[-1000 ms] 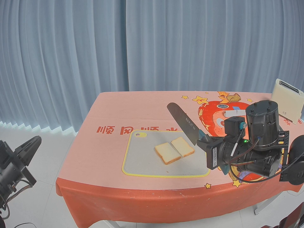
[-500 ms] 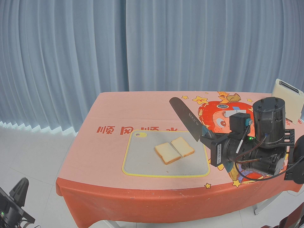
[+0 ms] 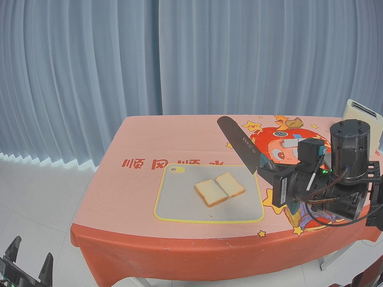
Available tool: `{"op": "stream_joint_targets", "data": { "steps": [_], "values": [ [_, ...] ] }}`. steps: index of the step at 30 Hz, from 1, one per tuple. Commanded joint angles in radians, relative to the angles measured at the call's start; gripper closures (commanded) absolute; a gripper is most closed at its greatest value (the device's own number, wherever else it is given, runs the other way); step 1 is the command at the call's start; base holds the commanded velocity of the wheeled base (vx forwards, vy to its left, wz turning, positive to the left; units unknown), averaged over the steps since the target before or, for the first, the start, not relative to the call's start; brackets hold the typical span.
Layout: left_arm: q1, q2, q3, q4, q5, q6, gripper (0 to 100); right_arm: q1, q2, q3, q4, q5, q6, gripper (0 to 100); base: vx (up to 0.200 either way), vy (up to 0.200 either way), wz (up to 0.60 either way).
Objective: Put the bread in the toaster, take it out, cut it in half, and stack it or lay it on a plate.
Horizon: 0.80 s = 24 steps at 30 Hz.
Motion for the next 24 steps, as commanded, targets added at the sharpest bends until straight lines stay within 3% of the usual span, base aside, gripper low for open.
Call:
{"op": "stream_joint_targets", "data": {
  "steps": [1, 3, 10, 14, 20, 24],
  "values": [
    [-0.012, -0.017, 0.018, 0.000, -0.011, 0.021, 0, 0.000, -0.037, 0.006, -0.001, 0.001, 0.000, 100, 0.000, 0.000, 0.00],
    [-0.068, -0.053, 0.018, -0.002, -0.010, 0.019, 0, 0.003, -0.049, 0.011, -0.001, 0.001, 0.000, 100, 0.000, 0.000, 0.00],
    [-0.051, -0.076, 0.018, -0.003, -0.013, 0.011, 0, -0.002, -0.079, 0.014, -0.002, 0.001, 0.000, 100, 0.000, 0.000, 0.00],
    [-0.052, -0.076, 0.018, 0.003, 0.019, -0.055, 0, -0.002, -0.099, 0.017, -0.001, 0.001, -0.002, 100, 0.000, 0.000, 0.00],
    [-0.051, -0.076, 0.018, 0.003, 0.044, -0.065, 0, -0.002, -0.116, 0.020, -0.001, -0.002, -0.003, 100, 0.000, 0.000, 0.00],
    [-0.051, -0.076, 0.018, 0.003, 0.044, -0.065, 0, -0.002, -0.107, 0.008, -0.002, -0.059, -0.005, 100, 0.000, 0.000, 0.00]
  ]
}}
